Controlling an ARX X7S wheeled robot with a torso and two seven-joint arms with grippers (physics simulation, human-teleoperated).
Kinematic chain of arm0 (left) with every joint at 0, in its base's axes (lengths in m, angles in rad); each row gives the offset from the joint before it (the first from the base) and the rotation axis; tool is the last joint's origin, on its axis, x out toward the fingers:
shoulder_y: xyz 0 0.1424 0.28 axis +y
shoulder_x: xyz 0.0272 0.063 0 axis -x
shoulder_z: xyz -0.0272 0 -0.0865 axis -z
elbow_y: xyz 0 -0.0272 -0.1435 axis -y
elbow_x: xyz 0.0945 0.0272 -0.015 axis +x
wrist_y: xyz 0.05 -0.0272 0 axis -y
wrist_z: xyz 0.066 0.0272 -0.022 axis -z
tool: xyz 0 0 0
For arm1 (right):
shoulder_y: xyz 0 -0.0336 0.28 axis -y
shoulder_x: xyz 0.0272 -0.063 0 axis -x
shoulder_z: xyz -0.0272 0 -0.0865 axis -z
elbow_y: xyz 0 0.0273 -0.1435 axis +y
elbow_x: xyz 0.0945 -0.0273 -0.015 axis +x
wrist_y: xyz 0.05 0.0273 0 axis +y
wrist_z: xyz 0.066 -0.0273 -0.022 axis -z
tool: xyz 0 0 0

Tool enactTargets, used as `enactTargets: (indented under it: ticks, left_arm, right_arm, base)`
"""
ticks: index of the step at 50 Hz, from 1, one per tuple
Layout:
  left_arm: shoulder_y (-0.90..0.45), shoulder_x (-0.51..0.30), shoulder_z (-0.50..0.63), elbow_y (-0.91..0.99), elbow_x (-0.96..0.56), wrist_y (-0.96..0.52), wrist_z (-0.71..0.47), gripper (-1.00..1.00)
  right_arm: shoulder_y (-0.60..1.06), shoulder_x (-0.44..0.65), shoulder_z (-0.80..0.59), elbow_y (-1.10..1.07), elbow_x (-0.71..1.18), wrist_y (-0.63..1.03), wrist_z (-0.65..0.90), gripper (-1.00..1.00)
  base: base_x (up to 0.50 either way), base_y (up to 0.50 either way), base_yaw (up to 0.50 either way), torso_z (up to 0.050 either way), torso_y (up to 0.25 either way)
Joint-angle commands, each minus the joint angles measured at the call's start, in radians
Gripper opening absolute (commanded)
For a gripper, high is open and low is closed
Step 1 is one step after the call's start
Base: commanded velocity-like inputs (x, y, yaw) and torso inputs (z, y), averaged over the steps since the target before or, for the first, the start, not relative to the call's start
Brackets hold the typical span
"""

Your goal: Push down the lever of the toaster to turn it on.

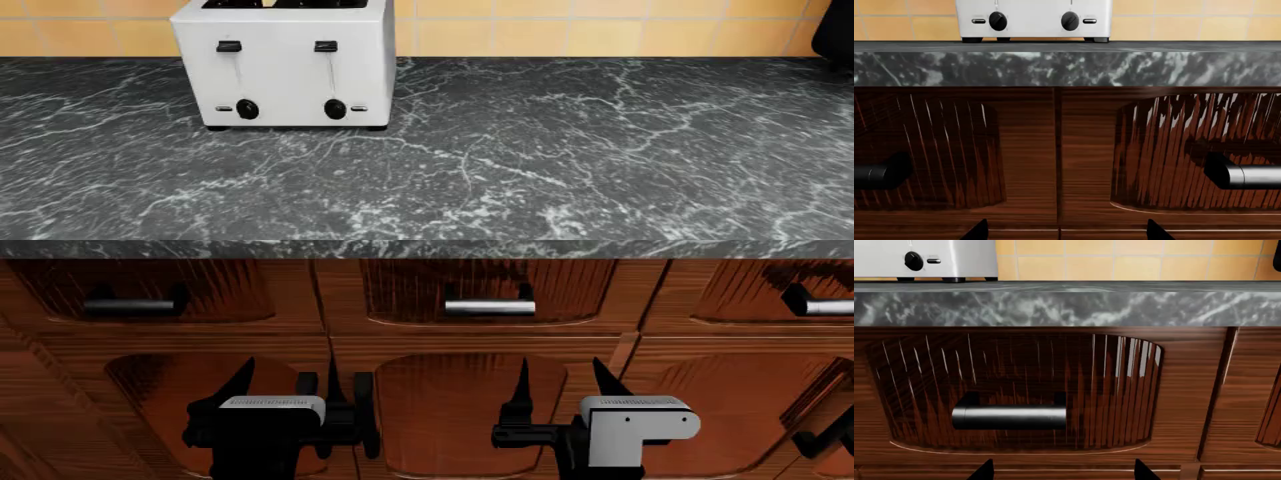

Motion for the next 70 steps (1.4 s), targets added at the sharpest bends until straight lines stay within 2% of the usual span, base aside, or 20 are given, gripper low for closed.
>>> enactTargets:
  ticks: [1, 9, 22, 54, 60, 70]
  left_arm:
    - [0.005, -0.017, 0.020, 0.004, -0.012, 0.007, -0.018, 1.00]
    - [0.018, -0.048, 0.054, 0.028, -0.022, 0.016, -0.039, 1.00]
    - [0.000, -0.067, 0.081, -0.017, -0.010, 0.043, -0.088, 1.00]
    - [-0.001, -0.104, 0.127, -0.009, -0.047, 0.035, -0.127, 1.00]
    - [-0.003, -0.111, 0.137, -0.017, -0.034, 0.038, -0.144, 1.00]
    - [-0.005, -0.121, 0.151, -0.022, -0.040, 0.042, -0.151, 1.00]
  right_arm:
    - [0.002, 0.017, -0.021, 0.004, 0.008, 0.005, 0.022, 1.00]
    - [0.008, 0.039, -0.050, 0.009, 0.017, 0.032, 0.070, 1.00]
    - [0.024, 0.066, -0.107, 0.020, -0.018, 0.063, 0.109, 1.00]
    - [0.025, 0.095, -0.147, 0.022, 0.022, 0.053, 0.153, 1.00]
    - [0.020, 0.099, -0.147, 0.023, 0.061, 0.023, 0.140, 1.00]
    - [0.027, 0.109, -0.160, 0.036, 0.078, 0.011, 0.141, 1.00]
  base:
    - [0.00, 0.00, 0.00, 0.000, 0.000]
    - [0.00, 0.00, 0.00, 0.000, 0.000]
    - [0.00, 0.50, 0.00, 0.000, 0.000]
    - [-0.04, 0.50, 0.00, 0.000, 0.000]
    - [-0.03, 0.04, 0.00, 0.000, 0.000]
    - [0.00, 0.00, 0.00, 0.050, 0.000]
